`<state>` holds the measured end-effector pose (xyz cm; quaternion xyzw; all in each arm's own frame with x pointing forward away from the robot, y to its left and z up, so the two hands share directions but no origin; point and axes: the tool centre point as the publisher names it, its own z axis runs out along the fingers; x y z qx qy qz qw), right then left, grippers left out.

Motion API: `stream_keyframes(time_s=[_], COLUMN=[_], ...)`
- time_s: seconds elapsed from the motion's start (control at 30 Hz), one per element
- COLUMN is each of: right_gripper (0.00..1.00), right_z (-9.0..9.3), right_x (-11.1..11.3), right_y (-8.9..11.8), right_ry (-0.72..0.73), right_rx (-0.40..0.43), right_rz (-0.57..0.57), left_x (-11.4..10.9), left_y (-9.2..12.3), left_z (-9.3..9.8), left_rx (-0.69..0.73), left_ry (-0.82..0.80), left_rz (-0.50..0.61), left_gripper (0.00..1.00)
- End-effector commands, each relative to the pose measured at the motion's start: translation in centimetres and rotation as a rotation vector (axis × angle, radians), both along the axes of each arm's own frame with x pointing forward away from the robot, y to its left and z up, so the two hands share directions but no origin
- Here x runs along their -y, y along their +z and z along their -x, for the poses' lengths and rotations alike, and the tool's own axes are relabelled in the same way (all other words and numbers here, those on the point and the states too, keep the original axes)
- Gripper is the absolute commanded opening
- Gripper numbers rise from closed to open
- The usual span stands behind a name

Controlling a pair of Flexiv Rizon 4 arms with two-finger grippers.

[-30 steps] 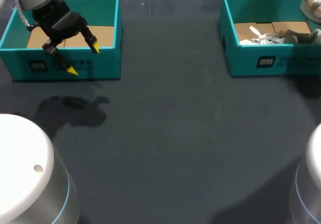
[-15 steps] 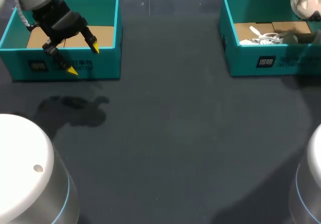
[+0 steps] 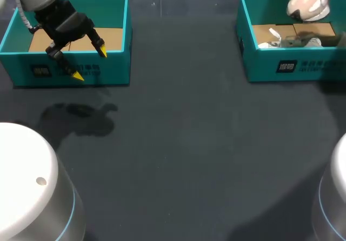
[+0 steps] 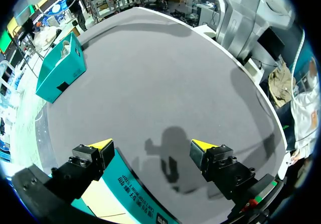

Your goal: Take the shoe out of the shoebox, open the shoe tongue, remove and reinsert the insole, then place the shoe into the shoebox

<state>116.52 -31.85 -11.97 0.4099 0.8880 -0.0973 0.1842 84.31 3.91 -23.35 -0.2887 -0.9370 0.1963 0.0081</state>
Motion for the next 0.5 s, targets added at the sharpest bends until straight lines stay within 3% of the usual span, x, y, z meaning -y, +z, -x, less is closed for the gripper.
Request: stream_keyframes(time_s=[0.03,0.13,0.17,0.5], right_gripper=[0.00,0.00,0.00,0.00], right_z=[0.3,1.1,1.6,1.6], right_x=[0.1,0.4,0.9,0.9], right_y=[-0.6,-0.9,-0.9,-0.9], right_ry=[-0.240,-0.372,-0.477,-0.477], right_rx=[0.037,0.042,0.049,0.049], right_rz=[-0.022,0.010,0.021,0.021], left_x=[-0.1,-0.1,-0.1,-0.1], left_y=[0.0,0.0,0.0,0.0], left_z=[0.0,0.0,0.0,0.0], left_rx=[0.001,0.001,0.001,0.001], left_ry=[-0.001,-0.001,-0.001,-0.001], left_rz=[-0.002,-0.002,-0.002,-0.002], left_gripper=[1.00,1.00,1.00,1.00])
